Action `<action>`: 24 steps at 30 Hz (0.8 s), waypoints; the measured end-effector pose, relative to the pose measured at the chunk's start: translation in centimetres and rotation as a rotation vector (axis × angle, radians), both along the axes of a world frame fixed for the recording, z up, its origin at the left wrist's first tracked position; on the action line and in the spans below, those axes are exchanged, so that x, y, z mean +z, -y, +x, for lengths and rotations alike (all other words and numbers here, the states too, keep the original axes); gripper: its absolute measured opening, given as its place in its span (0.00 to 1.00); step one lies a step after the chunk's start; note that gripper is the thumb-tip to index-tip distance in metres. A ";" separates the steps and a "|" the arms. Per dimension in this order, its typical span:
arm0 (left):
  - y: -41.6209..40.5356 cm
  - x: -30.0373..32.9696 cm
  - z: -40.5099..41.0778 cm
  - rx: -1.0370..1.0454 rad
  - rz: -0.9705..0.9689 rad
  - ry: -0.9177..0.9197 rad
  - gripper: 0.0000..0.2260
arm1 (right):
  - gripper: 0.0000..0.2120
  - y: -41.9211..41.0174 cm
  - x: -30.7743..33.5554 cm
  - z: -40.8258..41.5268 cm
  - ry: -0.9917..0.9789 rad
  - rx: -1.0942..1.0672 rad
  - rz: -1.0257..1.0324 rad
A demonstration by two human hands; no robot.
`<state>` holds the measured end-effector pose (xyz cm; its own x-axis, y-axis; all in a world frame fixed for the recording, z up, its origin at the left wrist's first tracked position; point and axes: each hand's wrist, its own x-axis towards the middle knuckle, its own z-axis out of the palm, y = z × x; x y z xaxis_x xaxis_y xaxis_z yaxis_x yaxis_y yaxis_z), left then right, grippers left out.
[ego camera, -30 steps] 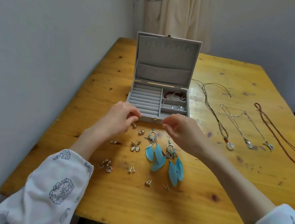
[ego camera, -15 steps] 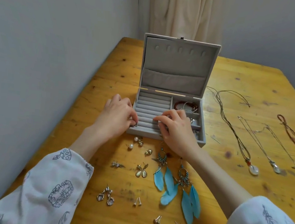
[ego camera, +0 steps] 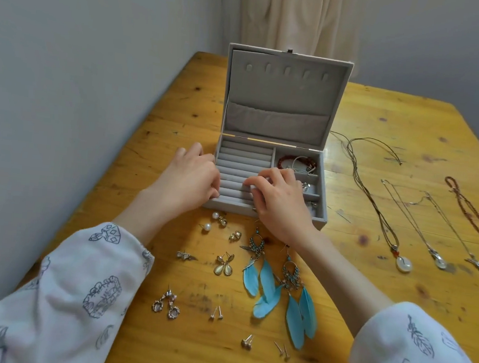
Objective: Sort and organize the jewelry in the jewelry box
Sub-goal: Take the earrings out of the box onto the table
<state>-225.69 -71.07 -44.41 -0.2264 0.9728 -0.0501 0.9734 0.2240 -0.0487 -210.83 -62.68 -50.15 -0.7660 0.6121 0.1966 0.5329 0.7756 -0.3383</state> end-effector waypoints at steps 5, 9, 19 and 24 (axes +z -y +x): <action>-1.6 -0.1 0.4 0.132 -0.086 0.062 0.09 | 0.13 0.0 -0.2 0.0 -0.008 0.001 0.019; -2.1 -0.1 -0.4 0.140 -0.163 0.172 0.06 | 0.13 0.1 -0.2 0.0 -0.020 0.003 0.020; -1.7 -0.3 -1.0 0.038 -0.143 0.208 0.06 | 0.13 0.2 -0.1 0.0 -0.014 0.004 0.030; -0.9 -0.3 -1.8 0.049 -0.073 0.238 0.08 | 0.14 0.0 0.0 0.0 -0.014 0.006 -0.015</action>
<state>-227.52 -70.19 -44.67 -0.2467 0.9527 -0.1777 0.9473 0.2757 0.1629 -210.79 -62.67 -50.17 -0.7666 0.6107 0.1983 0.5237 0.7734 -0.3572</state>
